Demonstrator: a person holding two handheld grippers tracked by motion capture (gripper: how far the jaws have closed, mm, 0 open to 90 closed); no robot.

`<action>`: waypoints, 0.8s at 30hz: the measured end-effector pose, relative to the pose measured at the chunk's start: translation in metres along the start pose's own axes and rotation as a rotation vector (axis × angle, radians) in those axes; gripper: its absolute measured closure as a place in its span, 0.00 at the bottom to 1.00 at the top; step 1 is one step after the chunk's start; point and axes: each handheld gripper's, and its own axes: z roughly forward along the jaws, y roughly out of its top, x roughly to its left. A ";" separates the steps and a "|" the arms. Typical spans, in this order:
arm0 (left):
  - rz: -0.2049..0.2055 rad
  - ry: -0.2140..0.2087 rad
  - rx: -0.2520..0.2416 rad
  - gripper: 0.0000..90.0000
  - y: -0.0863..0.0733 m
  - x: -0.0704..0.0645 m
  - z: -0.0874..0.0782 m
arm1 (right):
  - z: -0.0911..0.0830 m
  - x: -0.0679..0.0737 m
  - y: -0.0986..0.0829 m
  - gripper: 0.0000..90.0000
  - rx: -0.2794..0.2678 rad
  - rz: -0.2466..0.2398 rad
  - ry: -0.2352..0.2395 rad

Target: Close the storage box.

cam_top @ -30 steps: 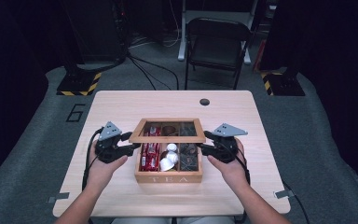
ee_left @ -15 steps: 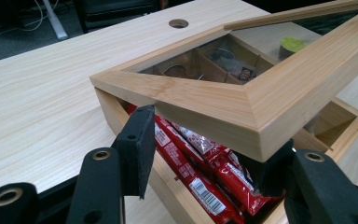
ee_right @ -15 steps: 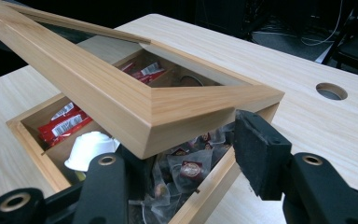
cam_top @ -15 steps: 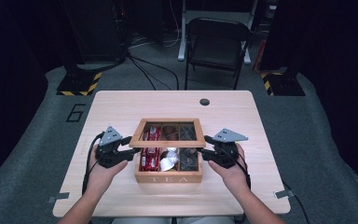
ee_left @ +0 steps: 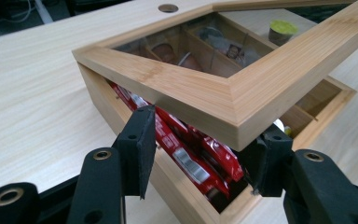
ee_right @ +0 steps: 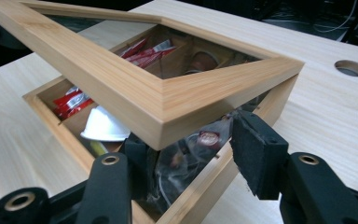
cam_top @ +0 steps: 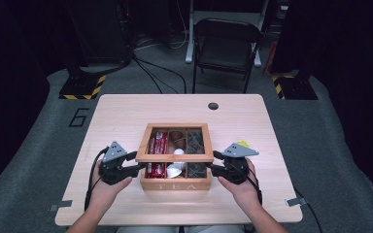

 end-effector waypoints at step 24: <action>0.020 -0.023 0.032 0.55 -0.033 -0.010 0.003 | 0.003 0.016 -0.029 0.56 0.056 -0.008 0.026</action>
